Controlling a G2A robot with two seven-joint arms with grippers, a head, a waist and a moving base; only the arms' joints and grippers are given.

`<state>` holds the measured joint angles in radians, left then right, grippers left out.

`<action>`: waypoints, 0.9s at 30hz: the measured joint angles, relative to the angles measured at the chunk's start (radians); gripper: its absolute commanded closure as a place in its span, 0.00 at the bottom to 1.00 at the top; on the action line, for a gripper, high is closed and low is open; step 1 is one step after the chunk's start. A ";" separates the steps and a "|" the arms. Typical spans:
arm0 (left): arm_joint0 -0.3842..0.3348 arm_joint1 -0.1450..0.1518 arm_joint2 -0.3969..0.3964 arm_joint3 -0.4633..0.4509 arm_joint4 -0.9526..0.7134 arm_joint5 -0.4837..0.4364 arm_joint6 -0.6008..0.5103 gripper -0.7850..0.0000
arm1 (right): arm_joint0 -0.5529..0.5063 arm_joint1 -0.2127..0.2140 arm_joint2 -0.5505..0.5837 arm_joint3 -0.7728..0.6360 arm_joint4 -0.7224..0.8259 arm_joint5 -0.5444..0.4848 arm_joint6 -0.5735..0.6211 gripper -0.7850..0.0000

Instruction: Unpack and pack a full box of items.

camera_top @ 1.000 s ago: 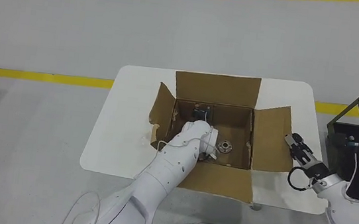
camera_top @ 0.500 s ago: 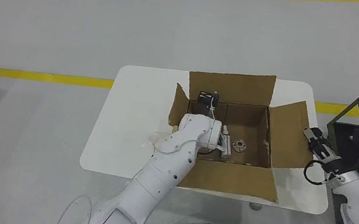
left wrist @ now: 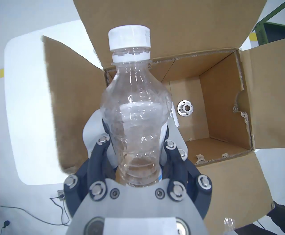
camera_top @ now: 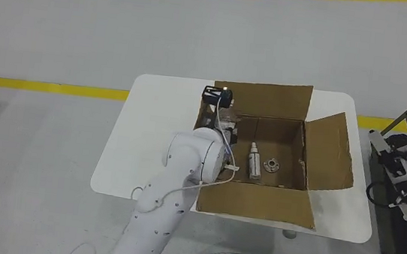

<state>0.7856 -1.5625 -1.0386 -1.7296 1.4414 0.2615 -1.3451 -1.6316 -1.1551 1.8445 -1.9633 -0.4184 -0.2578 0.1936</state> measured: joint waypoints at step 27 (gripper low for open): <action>0.167 0.051 -0.291 -0.058 0.316 -0.166 -0.113 1.00 | 0.105 -0.010 -0.358 0.072 -0.358 0.050 0.145 1.00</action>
<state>0.9529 -1.5118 -1.3292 -1.7878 1.7572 0.0954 -1.4576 -1.5264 -1.1651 1.4866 -1.8918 -0.7767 -0.2079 0.3383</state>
